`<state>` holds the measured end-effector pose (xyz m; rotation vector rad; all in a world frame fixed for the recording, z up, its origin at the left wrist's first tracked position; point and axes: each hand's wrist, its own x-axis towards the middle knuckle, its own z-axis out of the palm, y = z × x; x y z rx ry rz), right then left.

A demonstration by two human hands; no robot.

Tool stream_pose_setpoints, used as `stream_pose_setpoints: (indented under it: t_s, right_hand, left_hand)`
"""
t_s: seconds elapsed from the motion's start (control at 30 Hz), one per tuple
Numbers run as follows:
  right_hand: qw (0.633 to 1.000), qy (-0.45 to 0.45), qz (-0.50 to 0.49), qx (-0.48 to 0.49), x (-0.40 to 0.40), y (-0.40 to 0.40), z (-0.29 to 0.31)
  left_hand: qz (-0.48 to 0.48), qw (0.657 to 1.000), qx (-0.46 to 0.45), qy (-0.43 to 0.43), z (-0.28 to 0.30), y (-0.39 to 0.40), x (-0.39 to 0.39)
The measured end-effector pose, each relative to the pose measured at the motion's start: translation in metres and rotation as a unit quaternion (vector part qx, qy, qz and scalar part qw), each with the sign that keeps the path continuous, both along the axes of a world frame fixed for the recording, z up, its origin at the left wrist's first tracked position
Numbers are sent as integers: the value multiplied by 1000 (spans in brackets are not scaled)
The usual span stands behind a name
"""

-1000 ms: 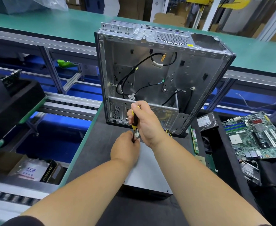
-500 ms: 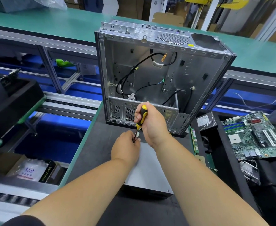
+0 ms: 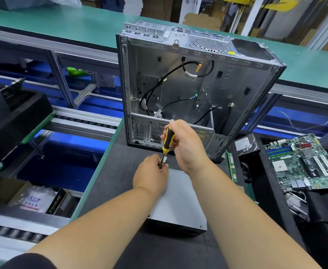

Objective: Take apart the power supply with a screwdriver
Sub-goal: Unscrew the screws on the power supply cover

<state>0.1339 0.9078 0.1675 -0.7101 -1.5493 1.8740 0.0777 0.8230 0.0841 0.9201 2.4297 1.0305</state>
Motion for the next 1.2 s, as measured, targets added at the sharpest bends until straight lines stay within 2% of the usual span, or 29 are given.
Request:
stream_pose_setpoints:
  t_s: [0.17, 0.33, 0.5, 0.7, 0.87, 1.07, 1.2]
  right_hand:
    - [1000, -5, 26, -6, -1, 0, 0]
    - [997, 42, 42, -51, -7, -9, 0]
    - [999, 10, 42, -9, -5, -9, 0]
    - [999, -32, 33, -9, 1, -4, 3]
    - [998, -34, 42, 26, -2, -4, 3]
    - [998, 35, 38, -41, -11, -9, -2]
    - [1000, 16, 19, -12, -9, -10, -1]
  left_hand:
    - [2, 1000, 0, -4, -1, 0, 0]
    - [2, 1000, -1, -8, -2, 1, -1]
    - [1, 1000, -1, -9, -2, 1, 0]
    - [0, 1000, 3, -7, -3, 1, -1]
    - [2, 1000, 7, -12, -3, 2, -2]
    - [1, 1000, 7, -19, -4, 1, -2]
    - [5, 1000, 12, -26, -4, 1, -2]
